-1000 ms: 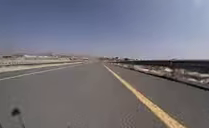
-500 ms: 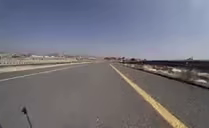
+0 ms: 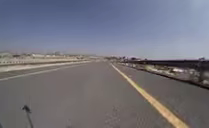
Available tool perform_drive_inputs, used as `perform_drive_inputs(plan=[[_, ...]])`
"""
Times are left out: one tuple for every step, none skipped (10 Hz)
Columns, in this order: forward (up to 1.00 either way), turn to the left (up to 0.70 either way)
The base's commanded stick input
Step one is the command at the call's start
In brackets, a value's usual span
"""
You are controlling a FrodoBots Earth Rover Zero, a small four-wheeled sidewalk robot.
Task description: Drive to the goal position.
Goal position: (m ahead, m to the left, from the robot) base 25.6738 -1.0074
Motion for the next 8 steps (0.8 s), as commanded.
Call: perform_drive_inputs(plan=[[1.0, 0.0], [1.0, 0.0], [1.0, 0.0], [1.0, 0.0], [1.0, 0.0], [1.0, 0.0], [1.0, 0.0], [1.0, 0.0]])
